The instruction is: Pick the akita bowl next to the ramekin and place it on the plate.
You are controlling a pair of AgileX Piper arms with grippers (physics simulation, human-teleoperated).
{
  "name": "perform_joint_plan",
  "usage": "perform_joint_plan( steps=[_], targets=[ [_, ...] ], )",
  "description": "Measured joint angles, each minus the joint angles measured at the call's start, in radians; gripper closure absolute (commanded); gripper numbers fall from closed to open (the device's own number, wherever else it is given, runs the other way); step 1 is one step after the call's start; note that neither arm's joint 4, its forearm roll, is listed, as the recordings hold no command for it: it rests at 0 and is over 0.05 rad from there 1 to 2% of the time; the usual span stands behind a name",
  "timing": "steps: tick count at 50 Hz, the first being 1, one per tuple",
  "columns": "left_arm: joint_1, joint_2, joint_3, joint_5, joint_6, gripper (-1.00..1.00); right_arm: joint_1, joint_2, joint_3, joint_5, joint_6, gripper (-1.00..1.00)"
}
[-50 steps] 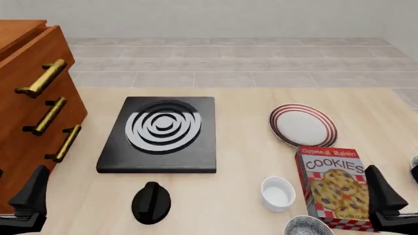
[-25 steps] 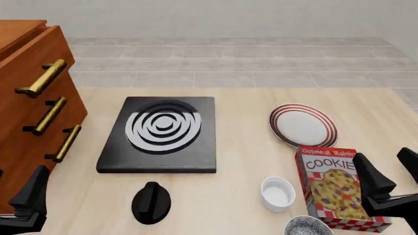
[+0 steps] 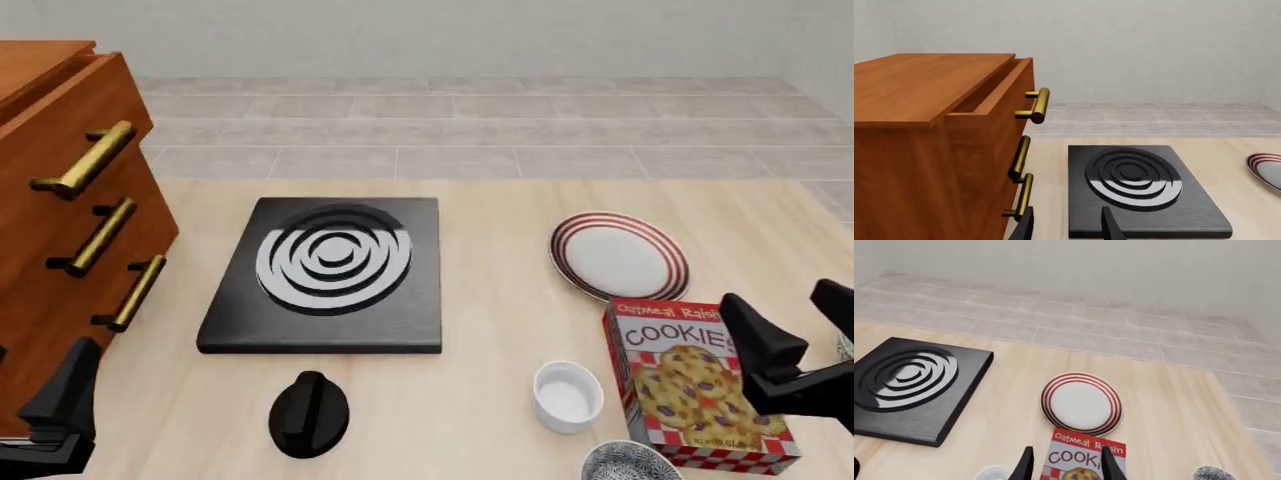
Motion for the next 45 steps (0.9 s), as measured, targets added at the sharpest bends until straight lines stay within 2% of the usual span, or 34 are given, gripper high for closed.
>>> perform_joint_plan(
  steps=[21, 45],
  targets=[
    [0.000, 0.000, 0.000, 0.000, 0.000, -1.00, 0.025, 0.030, -0.080, 0.186, -0.014, -1.00],
    [0.000, 0.000, 0.000, 0.000, 0.000, -1.00, 0.054, -0.006, -0.130, 0.374, 0.000, -1.00]
  ],
)
